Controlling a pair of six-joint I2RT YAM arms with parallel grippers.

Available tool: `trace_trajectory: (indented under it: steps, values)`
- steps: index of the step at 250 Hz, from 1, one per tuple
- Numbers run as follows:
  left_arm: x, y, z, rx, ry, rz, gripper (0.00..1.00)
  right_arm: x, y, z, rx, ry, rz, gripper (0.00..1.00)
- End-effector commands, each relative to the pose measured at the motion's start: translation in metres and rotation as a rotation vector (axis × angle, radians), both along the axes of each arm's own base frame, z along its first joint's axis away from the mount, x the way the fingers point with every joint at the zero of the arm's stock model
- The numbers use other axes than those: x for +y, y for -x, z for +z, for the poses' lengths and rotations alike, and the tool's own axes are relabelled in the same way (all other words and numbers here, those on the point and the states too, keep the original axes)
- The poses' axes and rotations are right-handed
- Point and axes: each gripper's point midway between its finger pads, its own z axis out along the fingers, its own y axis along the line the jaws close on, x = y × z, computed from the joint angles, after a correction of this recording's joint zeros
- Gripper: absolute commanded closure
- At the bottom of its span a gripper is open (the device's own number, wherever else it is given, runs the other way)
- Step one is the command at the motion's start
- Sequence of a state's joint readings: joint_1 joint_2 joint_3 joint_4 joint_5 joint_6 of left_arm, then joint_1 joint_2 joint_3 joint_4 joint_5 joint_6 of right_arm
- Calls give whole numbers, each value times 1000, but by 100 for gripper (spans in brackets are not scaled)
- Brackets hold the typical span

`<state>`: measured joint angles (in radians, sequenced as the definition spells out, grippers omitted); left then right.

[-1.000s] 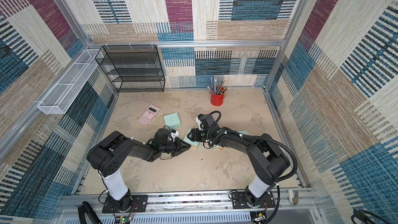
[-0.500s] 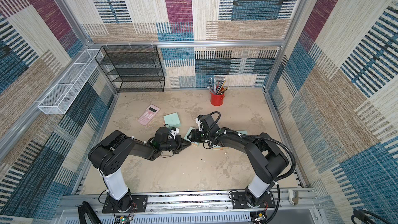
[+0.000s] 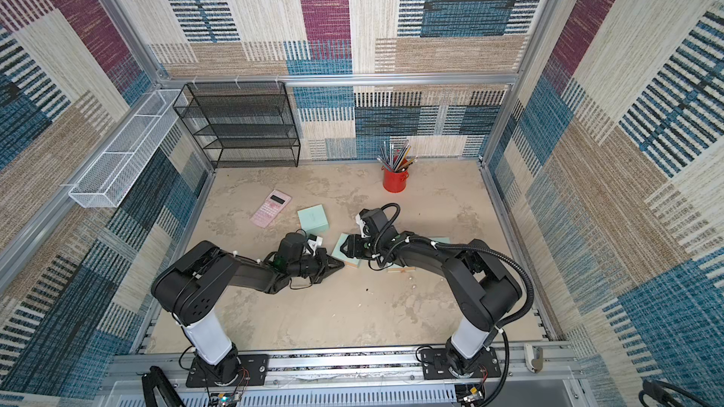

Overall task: Take out the earrings from the drawer-style jewelry box
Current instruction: Open the drawer in the jewelry box.

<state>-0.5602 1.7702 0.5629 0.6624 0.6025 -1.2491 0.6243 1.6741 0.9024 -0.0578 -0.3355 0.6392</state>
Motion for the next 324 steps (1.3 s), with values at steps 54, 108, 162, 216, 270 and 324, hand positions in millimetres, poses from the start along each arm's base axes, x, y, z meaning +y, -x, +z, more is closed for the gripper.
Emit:
trace_trajectory:
  steps: [54, 108, 162, 216, 270, 324]
  values:
    - [11, 21, -4, 55, -67, -62, 100, -11, -10, -11, 32, 30, -93, 43]
    - [16, 31, -9, 71, -72, -70, 100, -12, -13, -14, 39, 29, -102, 42]
    - [19, 39, -9, 76, -63, -79, 100, -12, -16, -15, 41, 28, -110, 43]
    - [22, 44, -6, 68, -64, -81, 100, -12, -22, -17, 35, 33, -114, 43]
    - [18, 35, -3, 49, -60, -69, 100, -12, -32, -21, 29, 37, -116, 42]
    - [14, 26, -6, 45, -58, -63, 100, -14, -45, -27, 26, 39, -116, 43]
